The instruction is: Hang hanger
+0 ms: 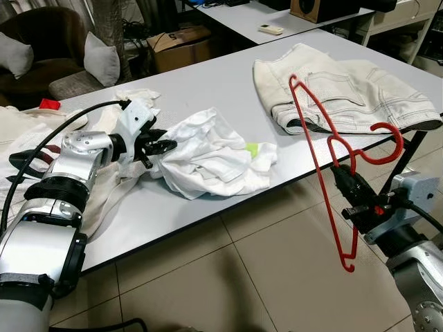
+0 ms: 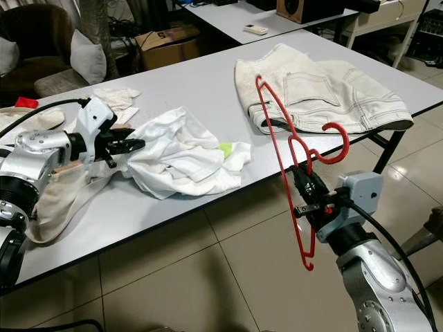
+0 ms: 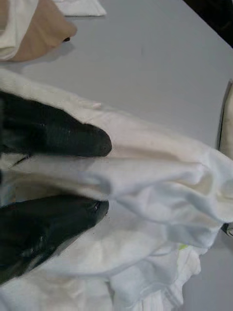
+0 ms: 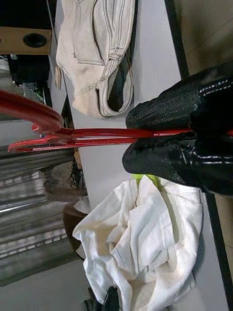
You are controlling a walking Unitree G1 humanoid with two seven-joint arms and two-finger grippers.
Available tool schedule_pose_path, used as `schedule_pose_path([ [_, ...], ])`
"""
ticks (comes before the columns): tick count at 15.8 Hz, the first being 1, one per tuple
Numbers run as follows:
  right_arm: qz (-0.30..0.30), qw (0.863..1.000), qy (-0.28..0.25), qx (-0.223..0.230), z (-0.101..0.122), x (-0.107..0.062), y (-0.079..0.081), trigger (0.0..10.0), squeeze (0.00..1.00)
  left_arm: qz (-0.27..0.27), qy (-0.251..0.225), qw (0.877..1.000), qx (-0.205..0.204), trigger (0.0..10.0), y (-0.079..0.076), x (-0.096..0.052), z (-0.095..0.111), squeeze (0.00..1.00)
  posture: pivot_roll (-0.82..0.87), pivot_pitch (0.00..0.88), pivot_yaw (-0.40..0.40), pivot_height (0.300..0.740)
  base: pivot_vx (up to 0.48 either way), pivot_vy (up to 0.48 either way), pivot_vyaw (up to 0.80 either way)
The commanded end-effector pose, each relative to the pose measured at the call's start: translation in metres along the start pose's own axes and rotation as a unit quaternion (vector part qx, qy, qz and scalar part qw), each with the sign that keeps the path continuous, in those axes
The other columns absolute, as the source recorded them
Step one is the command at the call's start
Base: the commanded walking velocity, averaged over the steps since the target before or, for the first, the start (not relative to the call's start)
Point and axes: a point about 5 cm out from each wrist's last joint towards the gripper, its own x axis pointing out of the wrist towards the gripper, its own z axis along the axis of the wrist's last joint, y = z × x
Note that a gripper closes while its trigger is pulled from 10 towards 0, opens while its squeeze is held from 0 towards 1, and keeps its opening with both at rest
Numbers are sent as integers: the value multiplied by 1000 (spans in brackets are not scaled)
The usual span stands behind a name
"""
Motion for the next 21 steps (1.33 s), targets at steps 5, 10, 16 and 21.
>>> schedule_pose_path([
  [5,8,1000,4,-3,0,-4,3,10000,0,-9,-38,999,-15,0,9,-9,10,0,-228,0,148,740,0,0,0],
  [10,15,1000,4,-3,-1,-2,5,10000,0,-12,-36,999,-16,0,8,-10,7,0,-223,0,147,740,0,0,0],
  [16,25,1000,3,-1,-2,1,10,10000,0,8,-71,997,-37,0,14,-12,17,0,-217,0,157,740,0,0,0],
  [21,116,993,34,-12,-7,0,30,10000,0,-37,-379,911,-160,0,48,-54,144,0,-188,0,150,740,0,0,0],
])
